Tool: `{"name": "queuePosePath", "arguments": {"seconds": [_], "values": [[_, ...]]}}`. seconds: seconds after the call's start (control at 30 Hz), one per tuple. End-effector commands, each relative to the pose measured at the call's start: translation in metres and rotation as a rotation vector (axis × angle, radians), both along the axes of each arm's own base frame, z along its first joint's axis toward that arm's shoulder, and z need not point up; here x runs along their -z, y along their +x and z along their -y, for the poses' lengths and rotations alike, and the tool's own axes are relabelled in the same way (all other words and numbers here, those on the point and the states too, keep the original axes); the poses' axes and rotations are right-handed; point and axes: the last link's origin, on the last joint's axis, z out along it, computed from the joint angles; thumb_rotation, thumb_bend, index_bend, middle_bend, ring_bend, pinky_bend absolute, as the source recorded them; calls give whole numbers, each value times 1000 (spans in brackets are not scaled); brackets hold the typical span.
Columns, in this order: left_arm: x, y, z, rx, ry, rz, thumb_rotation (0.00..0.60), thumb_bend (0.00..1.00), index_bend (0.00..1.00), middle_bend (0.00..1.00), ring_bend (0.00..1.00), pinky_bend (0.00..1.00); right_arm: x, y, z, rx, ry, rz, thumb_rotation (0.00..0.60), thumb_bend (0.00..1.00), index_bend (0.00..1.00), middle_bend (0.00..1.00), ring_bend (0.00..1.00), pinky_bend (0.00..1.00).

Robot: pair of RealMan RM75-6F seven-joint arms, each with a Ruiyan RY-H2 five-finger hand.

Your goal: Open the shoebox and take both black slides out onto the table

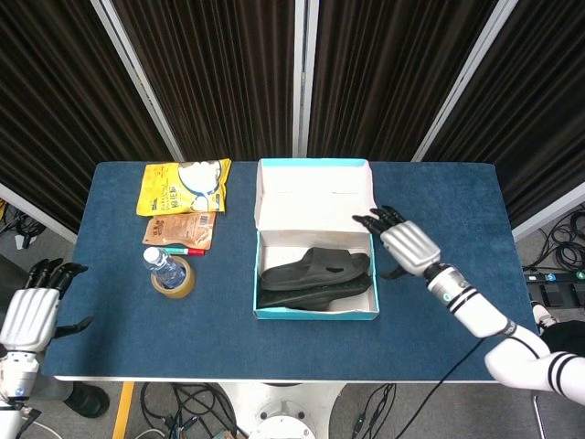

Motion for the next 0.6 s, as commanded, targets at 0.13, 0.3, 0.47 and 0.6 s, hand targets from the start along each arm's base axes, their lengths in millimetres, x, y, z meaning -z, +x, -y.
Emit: {"name": "queuePosePath", "arguments": {"seconds": [0.13, 0.3, 0.47, 0.6], "values": [[2, -3, 1, -2, -4, 6, 600, 106, 210, 188, 100, 90, 41, 10, -10, -123, 14, -78, 600, 0, 16, 121, 0, 0], [2, -5, 0, -6, 0, 15, 600, 107, 210, 188, 100, 90, 52, 16, -8, -182, -21, -119, 600, 0, 16, 118, 0, 0], [3, -7, 0, -10, 0, 19, 600, 106, 209, 188, 100, 90, 59, 18, 0, -212, -53, -165, 600, 0, 16, 118, 0, 0], [3, -8, 1, -13, 1, 22, 600, 107, 209, 189, 100, 90, 67, 19, 2, -223, -48, -184, 600, 0, 16, 117, 0, 0]]}}
